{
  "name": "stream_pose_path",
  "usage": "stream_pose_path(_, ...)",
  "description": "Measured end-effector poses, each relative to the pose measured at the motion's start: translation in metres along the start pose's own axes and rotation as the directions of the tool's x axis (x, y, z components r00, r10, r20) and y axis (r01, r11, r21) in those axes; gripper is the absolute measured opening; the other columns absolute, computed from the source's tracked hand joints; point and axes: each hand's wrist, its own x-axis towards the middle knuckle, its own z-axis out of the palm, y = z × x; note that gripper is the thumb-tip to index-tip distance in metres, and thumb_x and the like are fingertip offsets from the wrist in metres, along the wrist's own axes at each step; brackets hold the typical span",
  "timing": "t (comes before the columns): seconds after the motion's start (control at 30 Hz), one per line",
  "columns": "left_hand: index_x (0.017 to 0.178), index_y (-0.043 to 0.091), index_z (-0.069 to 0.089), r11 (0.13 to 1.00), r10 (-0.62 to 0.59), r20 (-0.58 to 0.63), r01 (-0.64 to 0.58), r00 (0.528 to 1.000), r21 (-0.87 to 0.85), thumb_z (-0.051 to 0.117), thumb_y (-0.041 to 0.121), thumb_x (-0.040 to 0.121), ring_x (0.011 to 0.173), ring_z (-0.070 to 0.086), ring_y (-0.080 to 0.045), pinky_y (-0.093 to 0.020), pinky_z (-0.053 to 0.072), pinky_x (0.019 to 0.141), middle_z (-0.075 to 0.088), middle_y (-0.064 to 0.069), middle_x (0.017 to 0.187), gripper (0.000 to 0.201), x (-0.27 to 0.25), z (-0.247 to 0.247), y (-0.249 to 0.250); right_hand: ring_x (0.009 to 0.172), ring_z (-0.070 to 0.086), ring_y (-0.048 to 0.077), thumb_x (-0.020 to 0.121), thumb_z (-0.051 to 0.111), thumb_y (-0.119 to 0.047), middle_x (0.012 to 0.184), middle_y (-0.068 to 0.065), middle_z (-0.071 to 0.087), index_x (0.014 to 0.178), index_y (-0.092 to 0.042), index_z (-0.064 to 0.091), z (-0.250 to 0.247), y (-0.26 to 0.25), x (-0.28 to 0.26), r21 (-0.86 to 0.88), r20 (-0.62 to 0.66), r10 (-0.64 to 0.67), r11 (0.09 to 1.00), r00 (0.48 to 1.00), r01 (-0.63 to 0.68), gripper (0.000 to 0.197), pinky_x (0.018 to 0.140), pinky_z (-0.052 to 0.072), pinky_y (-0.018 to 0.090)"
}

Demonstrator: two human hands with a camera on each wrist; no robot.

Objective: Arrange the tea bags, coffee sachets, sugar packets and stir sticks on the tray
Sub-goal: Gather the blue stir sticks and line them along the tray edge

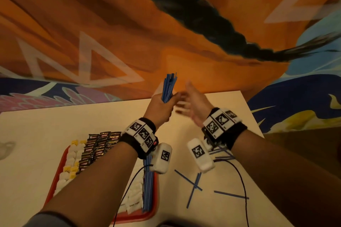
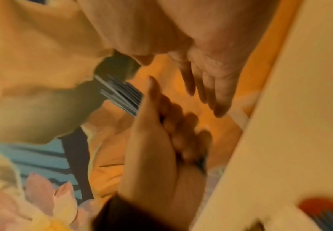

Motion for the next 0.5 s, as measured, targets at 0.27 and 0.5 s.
stream_pose_path(0.27,0.062,0.016,0.041,0.826,0.035,0.154,-0.115,0.987,0.551,0.065,0.032,0.094,0.048,0.037,-0.017,-0.032,0.027,0.051,0.043,-0.002,0.054,0.043,0.006,-0.012,0.013,0.084,0.062,0.020,0.101,0.035,-0.047,0.094,0.004,0.070,0.088,-0.011,0.069,0.012,-0.037,0.003,-0.768,0.144,-0.441,0.515,0.886,0.381,0.050,0.078,0.048,0.036)
stream_pose_path(0.5,0.071,0.015,0.046,0.462,-0.127,0.191,-0.112,0.973,0.880,0.053,0.026,0.095,0.058,0.048,-0.018,-0.030,0.032,0.049,0.053,-0.006,0.070,0.027,0.010,-0.038,0.025,0.070,0.066,0.012,0.083,0.070,-0.034,0.080,-0.003,0.070,0.091,-0.023,0.074,0.002,-0.038,-0.004,-0.872,0.375,-0.180,0.266,0.910,0.412,0.014,0.068,0.057,0.030)
